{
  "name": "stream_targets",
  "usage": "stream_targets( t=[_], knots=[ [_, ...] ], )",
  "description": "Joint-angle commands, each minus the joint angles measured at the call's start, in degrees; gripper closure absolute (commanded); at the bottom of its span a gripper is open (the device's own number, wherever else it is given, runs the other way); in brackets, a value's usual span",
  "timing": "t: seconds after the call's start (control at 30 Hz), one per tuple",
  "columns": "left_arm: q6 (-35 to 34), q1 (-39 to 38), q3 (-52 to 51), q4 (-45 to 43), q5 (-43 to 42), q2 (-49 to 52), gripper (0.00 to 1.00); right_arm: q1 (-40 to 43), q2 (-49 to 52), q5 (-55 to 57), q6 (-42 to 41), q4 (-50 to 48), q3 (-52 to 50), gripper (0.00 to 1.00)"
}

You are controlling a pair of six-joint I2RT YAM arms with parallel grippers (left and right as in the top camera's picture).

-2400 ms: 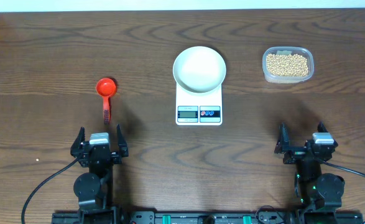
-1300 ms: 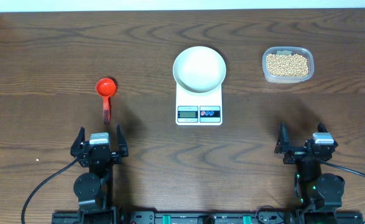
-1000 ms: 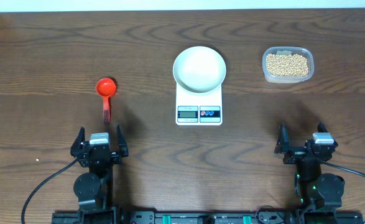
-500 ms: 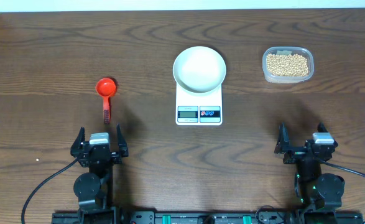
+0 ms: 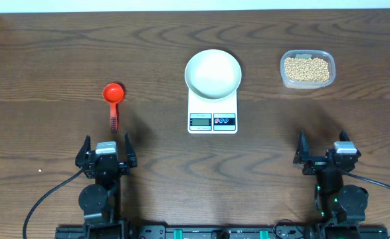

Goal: Scoop item into bowl and weigh 50g on scale

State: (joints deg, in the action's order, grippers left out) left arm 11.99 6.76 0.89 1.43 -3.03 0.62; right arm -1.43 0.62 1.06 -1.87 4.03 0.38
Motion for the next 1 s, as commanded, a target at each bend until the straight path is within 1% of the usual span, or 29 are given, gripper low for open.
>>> stream_targets(
  t=[0.0, 0.8, 0.9, 0.97],
  knots=[
    [-0.2, 0.3, -0.7, 2.5, 0.7, -0.3, 0.07, -0.4, -0.2, -0.1, 0.7, 0.2, -0.1, 0.01],
    [-0.2, 0.3, -0.7, 2.5, 0.7, 1.6, 0.07, -0.4, -0.2, -0.1, 0.7, 0.2, -0.1, 0.01],
    [-0.3, 0.3, -0.6, 2.4, -1.7, 1.6, 0.07, -0.4, -0.2, -0.1, 0.7, 0.2, -0.1, 0.01],
    [-0.2, 0.3, -0.6, 2.3, -1.9, 1.6, 0.07, -0.4, -0.2, -0.1, 0.7, 0.2, -0.1, 0.01]
  ],
)
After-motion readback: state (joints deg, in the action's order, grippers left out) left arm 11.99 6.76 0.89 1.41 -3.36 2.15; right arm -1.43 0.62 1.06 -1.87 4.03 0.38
